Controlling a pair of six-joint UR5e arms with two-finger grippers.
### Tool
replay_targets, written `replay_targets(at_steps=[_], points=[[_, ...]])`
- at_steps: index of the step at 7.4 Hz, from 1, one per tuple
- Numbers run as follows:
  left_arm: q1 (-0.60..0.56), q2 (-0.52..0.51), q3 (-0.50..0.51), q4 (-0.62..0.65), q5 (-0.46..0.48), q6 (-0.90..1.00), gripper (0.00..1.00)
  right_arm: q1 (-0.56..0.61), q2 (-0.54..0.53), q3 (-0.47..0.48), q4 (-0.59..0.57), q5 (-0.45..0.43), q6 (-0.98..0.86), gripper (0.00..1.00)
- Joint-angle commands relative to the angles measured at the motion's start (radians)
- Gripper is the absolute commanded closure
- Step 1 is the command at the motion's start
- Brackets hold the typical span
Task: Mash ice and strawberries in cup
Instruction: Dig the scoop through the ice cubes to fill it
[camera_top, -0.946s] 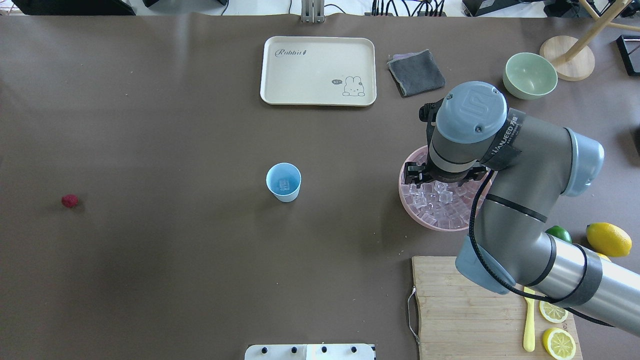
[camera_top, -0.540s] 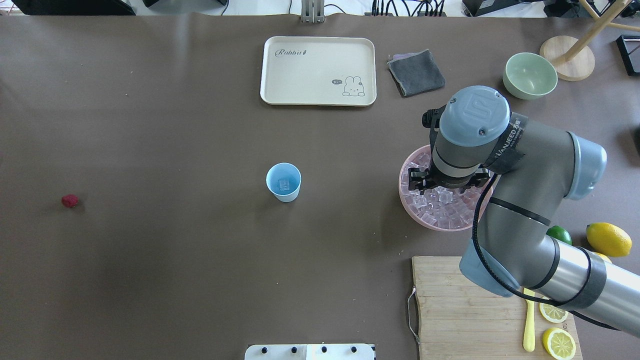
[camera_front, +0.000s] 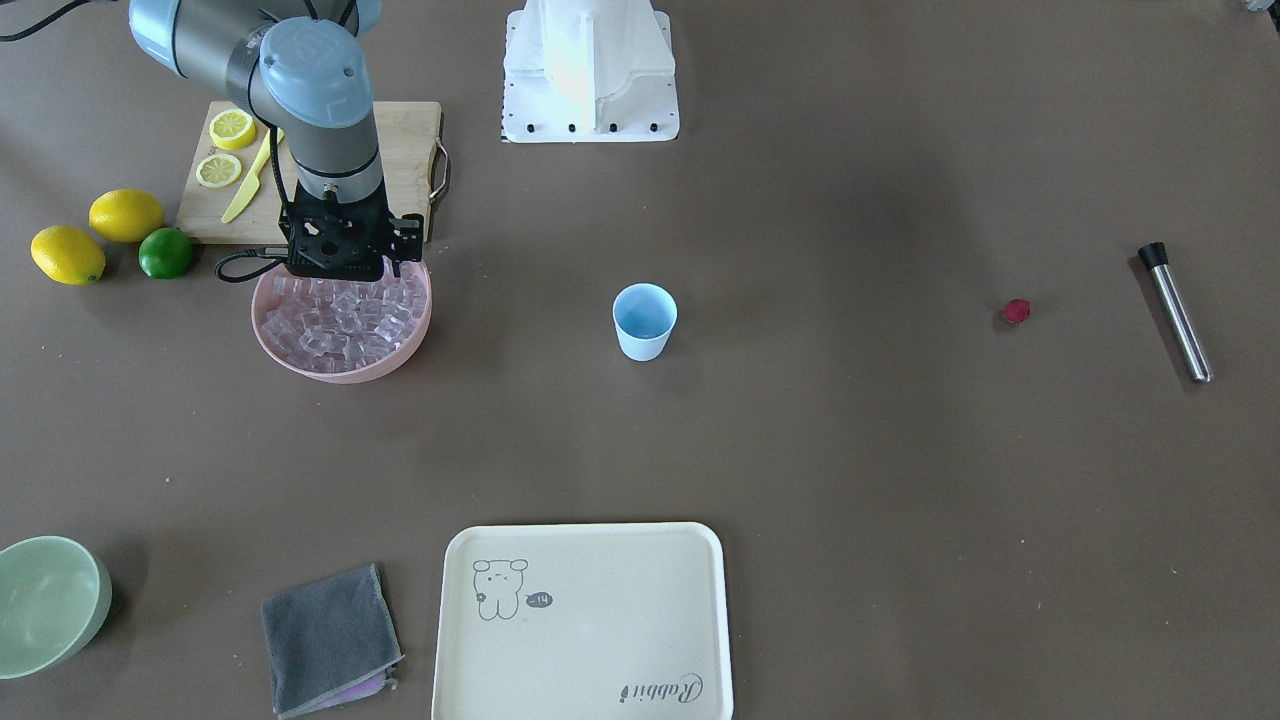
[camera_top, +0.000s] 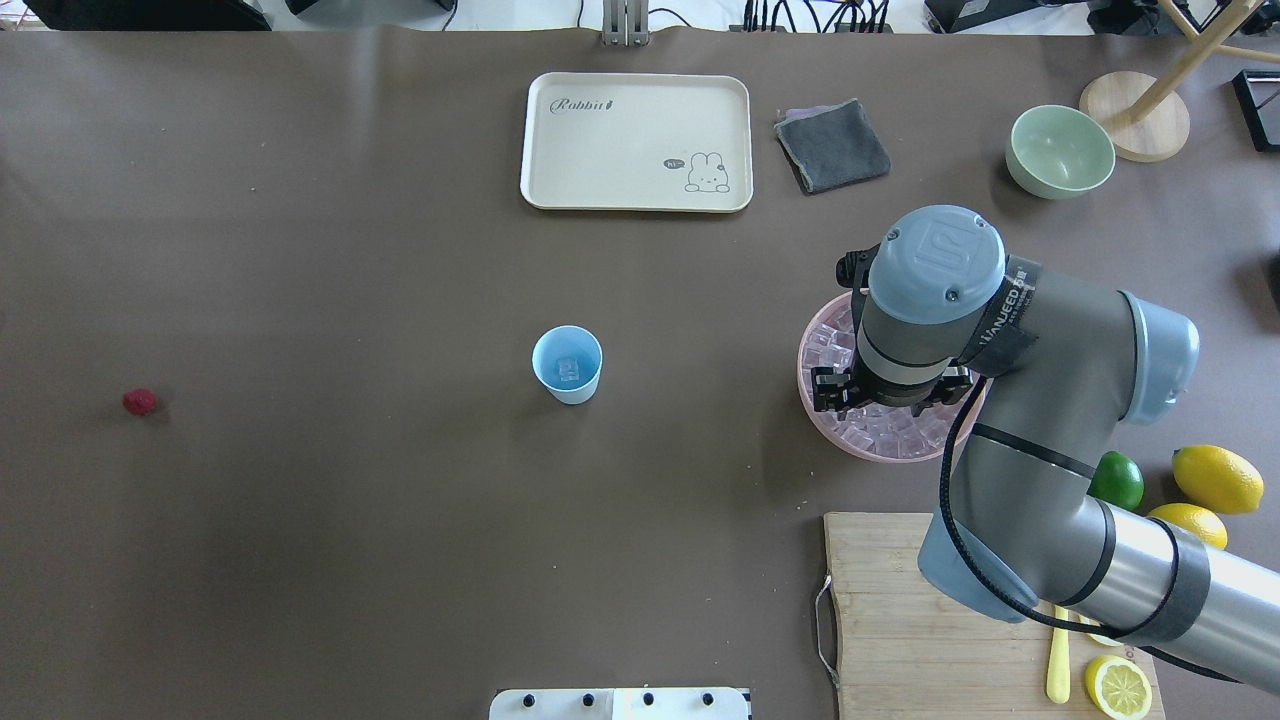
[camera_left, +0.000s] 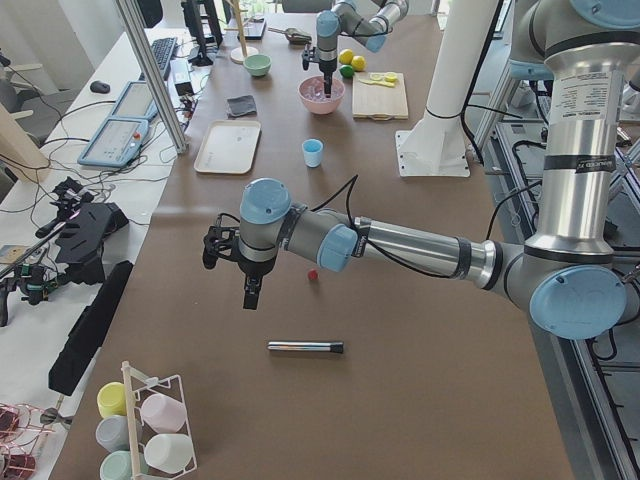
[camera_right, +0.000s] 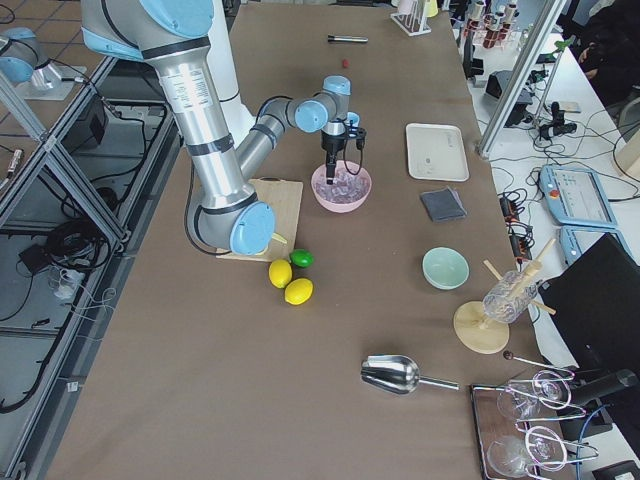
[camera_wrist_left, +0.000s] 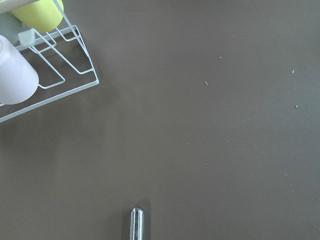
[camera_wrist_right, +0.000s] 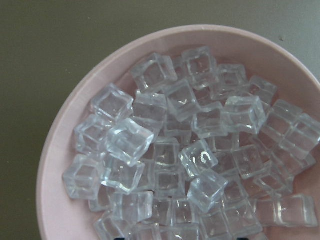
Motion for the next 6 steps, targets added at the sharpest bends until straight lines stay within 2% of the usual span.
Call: replay_targets(at_steps=[1,2,4,5,6], points=[[0.0,0.0,-0.006,0.0,-0.001,0.0,0.01,-0.019,-0.001,0.002,-0.005,-0.004,0.047,0.23],[0.0,0.0,-0.006,0.0,-0.001,0.0,0.01,-0.042,0.004,-0.001,-0.005,-0.028,0.112,0.28],[0.0,0.0,-0.009,0.0,-0.001,0.0,0.01,-0.045,0.005,-0.003,-0.006,-0.027,0.117,0.3],[0.0,0.0,-0.01,0.0,-0.001,0.0,0.01,-0.046,0.001,-0.003,-0.005,-0.028,0.117,0.38],[-0.001,0.0,-0.012,0.0,-0.001,0.0,0.01,-0.045,0.001,-0.001,-0.006,-0.028,0.119,0.39]])
